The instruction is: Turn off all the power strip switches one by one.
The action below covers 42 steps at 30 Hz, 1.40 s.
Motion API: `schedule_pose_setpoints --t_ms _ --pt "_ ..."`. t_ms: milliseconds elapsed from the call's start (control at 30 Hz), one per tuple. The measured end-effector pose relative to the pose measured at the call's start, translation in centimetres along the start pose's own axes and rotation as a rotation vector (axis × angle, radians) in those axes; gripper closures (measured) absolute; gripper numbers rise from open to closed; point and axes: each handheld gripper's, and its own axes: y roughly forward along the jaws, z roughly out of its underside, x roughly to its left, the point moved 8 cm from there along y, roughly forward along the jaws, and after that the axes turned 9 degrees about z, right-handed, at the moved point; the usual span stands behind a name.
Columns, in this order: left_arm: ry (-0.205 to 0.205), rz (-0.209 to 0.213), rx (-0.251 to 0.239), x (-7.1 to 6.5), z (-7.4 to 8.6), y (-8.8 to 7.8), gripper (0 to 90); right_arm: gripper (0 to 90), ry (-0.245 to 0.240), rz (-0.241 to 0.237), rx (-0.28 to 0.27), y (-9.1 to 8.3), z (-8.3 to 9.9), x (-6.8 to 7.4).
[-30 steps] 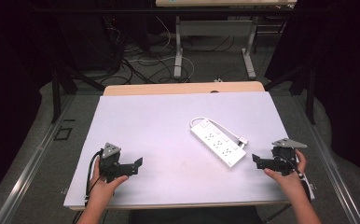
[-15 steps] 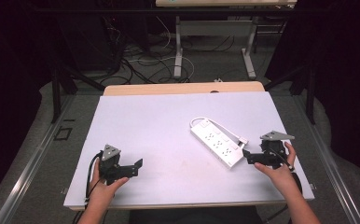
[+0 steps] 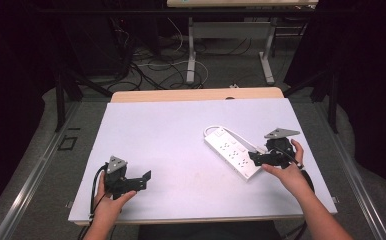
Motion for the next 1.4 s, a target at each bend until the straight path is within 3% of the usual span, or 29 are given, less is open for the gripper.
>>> schedule_pose_setpoints --t_ms 833,1133,1400 --pt "-0.007 0.004 -0.009 0.0 -0.1 0.0 0.6 15.6 -0.115 -0.010 0.010 2.5 -4.2 1.8" --pt "-0.006 0.007 -0.015 0.1 -0.1 -0.1 0.6 17.4 -0.118 -0.030 0.031 3.7 -5.3 2.3" --pt "-0.016 0.010 -0.019 0.1 -0.1 -0.2 0.6 26.4 -0.121 -0.033 0.047 4.9 -6.4 2.6"
